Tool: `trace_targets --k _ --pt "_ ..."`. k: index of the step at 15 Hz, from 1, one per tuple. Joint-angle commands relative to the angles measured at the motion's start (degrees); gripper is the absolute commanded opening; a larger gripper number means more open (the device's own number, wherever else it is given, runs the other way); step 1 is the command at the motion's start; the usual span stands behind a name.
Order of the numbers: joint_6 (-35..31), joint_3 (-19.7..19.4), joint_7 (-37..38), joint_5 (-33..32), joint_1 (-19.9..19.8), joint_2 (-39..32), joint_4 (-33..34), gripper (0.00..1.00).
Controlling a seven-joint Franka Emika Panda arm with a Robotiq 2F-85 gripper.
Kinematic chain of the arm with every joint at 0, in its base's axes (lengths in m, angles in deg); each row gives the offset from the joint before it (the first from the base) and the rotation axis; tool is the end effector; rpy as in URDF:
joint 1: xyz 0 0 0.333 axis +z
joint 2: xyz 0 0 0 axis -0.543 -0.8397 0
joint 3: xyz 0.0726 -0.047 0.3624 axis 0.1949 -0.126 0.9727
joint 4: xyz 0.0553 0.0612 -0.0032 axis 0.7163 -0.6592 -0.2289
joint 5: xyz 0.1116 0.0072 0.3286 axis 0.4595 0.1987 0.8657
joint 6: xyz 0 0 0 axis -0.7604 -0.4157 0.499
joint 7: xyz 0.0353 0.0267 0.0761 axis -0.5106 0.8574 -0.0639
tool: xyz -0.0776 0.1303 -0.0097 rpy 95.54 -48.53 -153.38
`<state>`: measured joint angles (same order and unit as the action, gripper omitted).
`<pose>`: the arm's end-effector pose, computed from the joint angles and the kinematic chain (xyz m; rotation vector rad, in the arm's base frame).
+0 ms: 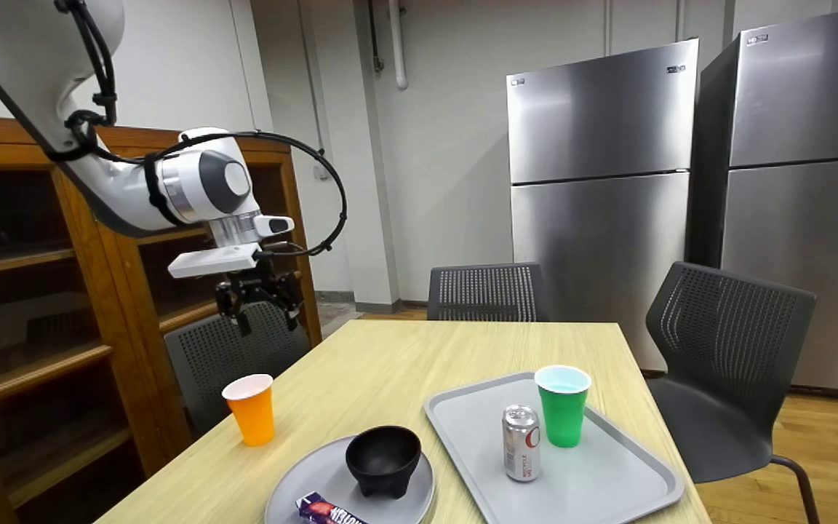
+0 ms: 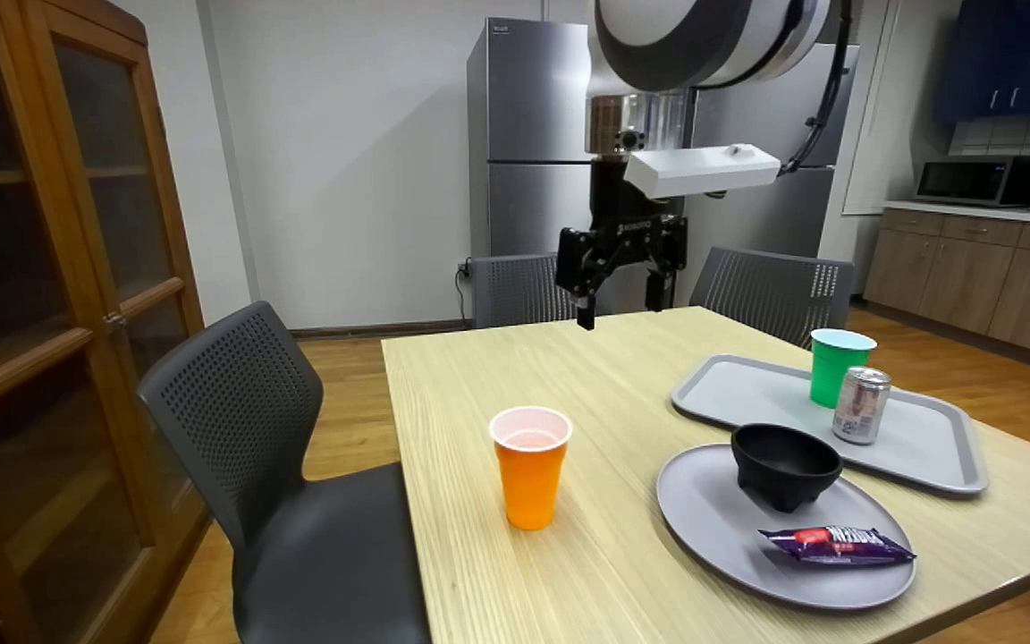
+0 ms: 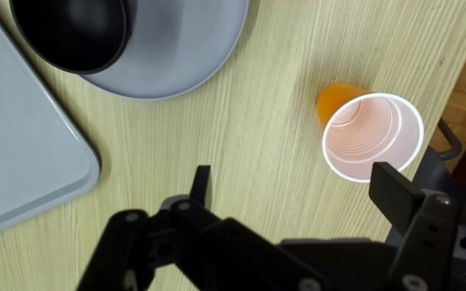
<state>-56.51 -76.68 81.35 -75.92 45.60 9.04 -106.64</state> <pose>0.4827 0.1384 0.3672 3.0417 0.3431 0.1291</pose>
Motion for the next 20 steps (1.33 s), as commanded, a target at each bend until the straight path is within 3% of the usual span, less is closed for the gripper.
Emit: trace_targets --k 1,4,10,11,20 --pt "-0.7 -0.32 -1.18 2.04 -3.99 3.03 -3.45 1.0" --pt "0.1 -2.04 0.89 2.15 -6.82 3.09 -4.2 1.0" --pt "0.15 -4.2 -3.91 4.96 -10.71 2.61 -5.09 1.0" --pt "0.28 -3.98 -1.16 3.27 -10.25 1.21 -3.93 1.0" --pt "-0.32 -4.28 -0.03 3.12 -10.68 -1.07 -3.74 1.0"
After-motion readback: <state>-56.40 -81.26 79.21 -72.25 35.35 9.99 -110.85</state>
